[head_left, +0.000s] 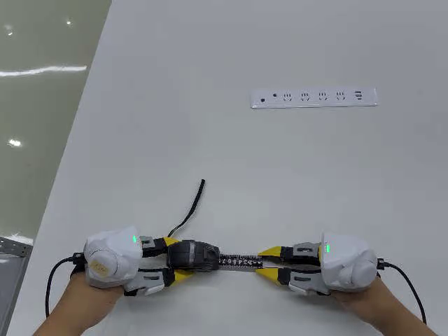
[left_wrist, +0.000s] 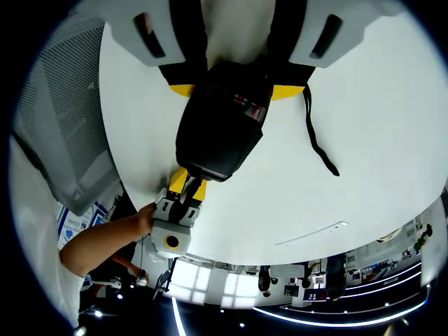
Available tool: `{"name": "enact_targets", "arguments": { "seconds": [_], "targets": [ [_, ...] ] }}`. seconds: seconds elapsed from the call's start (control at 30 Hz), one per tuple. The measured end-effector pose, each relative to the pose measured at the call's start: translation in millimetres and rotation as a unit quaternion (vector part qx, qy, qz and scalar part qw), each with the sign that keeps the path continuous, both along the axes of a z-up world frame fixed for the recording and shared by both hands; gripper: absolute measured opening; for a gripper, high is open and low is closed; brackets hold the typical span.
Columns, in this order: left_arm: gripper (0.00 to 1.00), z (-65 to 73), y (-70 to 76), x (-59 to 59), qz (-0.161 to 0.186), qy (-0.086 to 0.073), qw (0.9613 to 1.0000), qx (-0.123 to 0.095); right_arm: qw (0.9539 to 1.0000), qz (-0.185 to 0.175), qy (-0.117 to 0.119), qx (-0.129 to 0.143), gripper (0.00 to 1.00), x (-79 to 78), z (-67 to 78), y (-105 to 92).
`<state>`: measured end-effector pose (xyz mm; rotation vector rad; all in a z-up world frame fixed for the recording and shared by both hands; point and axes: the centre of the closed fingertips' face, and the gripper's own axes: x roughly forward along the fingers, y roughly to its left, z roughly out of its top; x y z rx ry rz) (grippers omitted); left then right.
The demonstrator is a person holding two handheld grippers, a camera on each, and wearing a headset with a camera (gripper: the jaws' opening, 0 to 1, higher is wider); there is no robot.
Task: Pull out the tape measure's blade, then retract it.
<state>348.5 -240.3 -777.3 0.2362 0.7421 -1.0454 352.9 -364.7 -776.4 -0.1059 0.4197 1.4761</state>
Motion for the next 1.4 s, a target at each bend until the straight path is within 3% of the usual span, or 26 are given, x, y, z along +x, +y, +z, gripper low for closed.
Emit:
{"name": "enact_targets", "arguments": {
  "seconds": [0.83, 1.1, 1.4],
  "targets": [
    [0.29, -0.5, -0.4, 0.3, 0.0, -0.001, 1.0, 0.0, 0.9995, -0.031, 0.005, -0.001, 0.1, -0.6, -0.9, -36.0],
    [0.29, -0.8, -0.4, 0.6, 0.0, -0.001, 1.0, 0.001, 0.9992, -0.037, -0.013, -0.008, 0.1, -0.4, -0.4, -41.8],
    [0.29, -0.7, -0.4, 0.8, 0.0, -0.001, 1.0, 0.001, 0.9991, -0.04, -0.008, -0.007, 0.1, 0.5, 0.9, -53.6]
  ]
}}
